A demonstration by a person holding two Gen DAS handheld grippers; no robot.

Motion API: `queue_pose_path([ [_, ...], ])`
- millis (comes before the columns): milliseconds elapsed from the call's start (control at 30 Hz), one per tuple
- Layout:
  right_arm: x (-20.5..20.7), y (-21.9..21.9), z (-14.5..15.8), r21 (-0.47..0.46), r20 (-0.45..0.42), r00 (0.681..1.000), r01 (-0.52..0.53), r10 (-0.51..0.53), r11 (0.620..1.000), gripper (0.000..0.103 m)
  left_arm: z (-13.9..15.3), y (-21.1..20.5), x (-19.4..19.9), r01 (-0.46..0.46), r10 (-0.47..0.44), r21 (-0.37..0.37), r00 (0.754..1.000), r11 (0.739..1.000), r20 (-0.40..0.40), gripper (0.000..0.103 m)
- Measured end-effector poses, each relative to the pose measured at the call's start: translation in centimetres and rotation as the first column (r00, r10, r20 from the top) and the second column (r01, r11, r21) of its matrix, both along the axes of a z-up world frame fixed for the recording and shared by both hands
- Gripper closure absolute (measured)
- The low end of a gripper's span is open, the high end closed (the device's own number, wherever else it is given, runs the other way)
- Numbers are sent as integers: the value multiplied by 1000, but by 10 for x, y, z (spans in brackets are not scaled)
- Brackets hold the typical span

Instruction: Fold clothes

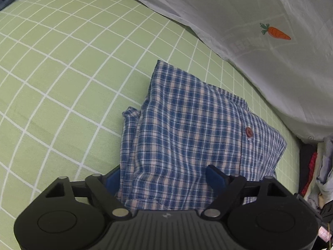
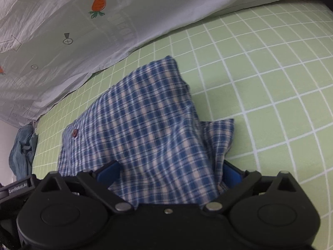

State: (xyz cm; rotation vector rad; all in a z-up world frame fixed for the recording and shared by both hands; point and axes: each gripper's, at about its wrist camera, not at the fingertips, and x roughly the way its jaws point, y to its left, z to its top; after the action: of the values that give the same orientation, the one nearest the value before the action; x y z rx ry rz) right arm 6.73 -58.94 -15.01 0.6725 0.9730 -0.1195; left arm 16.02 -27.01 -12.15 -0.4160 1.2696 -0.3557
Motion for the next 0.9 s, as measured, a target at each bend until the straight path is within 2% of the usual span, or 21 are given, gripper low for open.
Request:
queue_pose_path([
  [33, 2, 5, 0, 6, 5, 1000, -15, 15, 1000, 6, -2, 1, 0, -16, 15, -41, 1000, 999, -16, 41],
  [67, 4, 10, 0, 11, 9, 1000, -30, 30, 999, 8, -6, 0, 0, -31, 29, -80, 999, 996, -32, 45],
  [100, 6, 15, 0, 17, 14, 999, -45, 45, 999, 13, -8, -1, -1, -44, 40, -102, 999, 994, -37, 54],
  [133, 8, 19, 1, 22, 19, 998, -59, 59, 998, 22, -11, -2, -3, -56, 51, -122, 998, 991, -41, 65],
  [167, 8, 24, 2, 16, 18, 997, -69, 68, 998, 28, -11, -4, -5, -59, 54, -129, 998, 990, -41, 70],
  [233, 6, 29, 4, 38, 31, 996, -85, 84, 996, 68, -6, -9, -9, -38, 35, -132, 999, 991, -26, 84],
  [267, 3, 30, 6, 62, 46, 995, -91, 88, 994, 70, -2, -11, -11, -24, 22, -134, 1000, 991, -16, 85],
  [400, -13, 38, 17, 35, 60, 993, -99, 97, 994, 75, 13, -19, -25, 34, -32, -146, 999, 989, 17, 88],
  [633, -69, 38, 36, 26, 68, 998, -7, 5, 1000, 76, 29, -36, -64, 121, -118, -160, 993, 980, 30, 88],
  [800, -124, 27, 48, -8, 64, 994, 91, -91, 996, 76, 32, -61, -95, 227, -228, -188, 974, 956, 17, 88],
  [900, -154, 16, 57, -45, 55, 987, 155, -152, 987, 76, 34, -89, -111, 304, -307, -208, 952, 930, 16, 89],
])
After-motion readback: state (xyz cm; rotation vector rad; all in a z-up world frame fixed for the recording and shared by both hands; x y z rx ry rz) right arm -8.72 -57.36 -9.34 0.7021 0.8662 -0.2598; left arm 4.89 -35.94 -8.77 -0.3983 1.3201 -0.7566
